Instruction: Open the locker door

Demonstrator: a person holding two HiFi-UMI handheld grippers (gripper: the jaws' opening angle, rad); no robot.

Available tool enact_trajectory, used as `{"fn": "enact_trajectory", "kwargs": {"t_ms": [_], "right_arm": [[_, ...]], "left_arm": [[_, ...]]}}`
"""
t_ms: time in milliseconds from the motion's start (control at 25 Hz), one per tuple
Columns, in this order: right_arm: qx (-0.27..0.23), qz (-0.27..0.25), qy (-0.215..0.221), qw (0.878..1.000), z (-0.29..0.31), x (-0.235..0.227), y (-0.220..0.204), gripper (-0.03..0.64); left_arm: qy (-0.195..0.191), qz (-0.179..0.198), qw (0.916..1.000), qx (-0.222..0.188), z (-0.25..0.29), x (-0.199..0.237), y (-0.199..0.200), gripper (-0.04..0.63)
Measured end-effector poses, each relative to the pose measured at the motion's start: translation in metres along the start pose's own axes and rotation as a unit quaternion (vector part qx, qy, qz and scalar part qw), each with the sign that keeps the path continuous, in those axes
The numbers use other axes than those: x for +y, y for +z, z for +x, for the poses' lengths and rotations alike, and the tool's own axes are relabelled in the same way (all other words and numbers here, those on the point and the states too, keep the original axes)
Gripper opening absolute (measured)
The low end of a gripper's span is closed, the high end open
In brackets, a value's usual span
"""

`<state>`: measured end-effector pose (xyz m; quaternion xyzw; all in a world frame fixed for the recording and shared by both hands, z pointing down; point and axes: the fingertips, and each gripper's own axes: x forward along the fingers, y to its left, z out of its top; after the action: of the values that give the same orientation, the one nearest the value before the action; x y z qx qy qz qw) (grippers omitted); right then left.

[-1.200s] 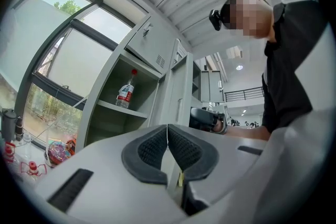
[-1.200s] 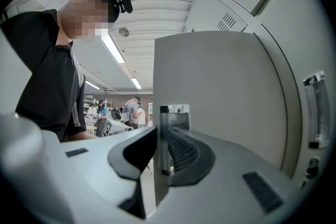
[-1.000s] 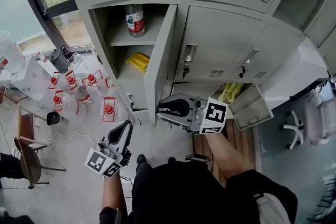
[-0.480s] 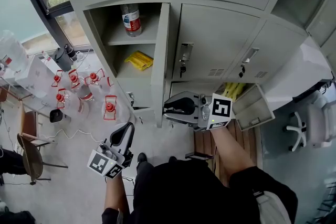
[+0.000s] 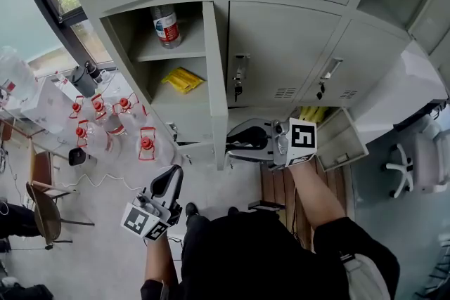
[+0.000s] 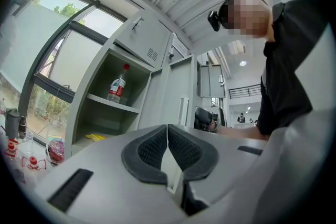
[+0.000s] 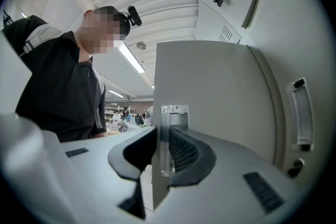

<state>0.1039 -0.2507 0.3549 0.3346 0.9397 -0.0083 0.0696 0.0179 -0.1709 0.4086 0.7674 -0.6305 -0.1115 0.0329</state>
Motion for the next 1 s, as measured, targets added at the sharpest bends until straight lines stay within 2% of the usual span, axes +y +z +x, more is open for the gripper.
{"fn": "enact_trajectory", "kwargs": {"t_ms": [400,1000], "right_arm": [[-0.033,0.006,0.044,0.998,-0.027,0.0,0.003,0.081],[-0.03,0.005,0.076,0.997,-0.066,-0.006,0.008,0.071]], "left_arm": [[0.001,-0.003,1.0,0.008,0.002,-0.009,-0.005,0.018],[0.008,0.001,0.9998,0.017,-0.001,-0.016,-0.006,0.018]]}}
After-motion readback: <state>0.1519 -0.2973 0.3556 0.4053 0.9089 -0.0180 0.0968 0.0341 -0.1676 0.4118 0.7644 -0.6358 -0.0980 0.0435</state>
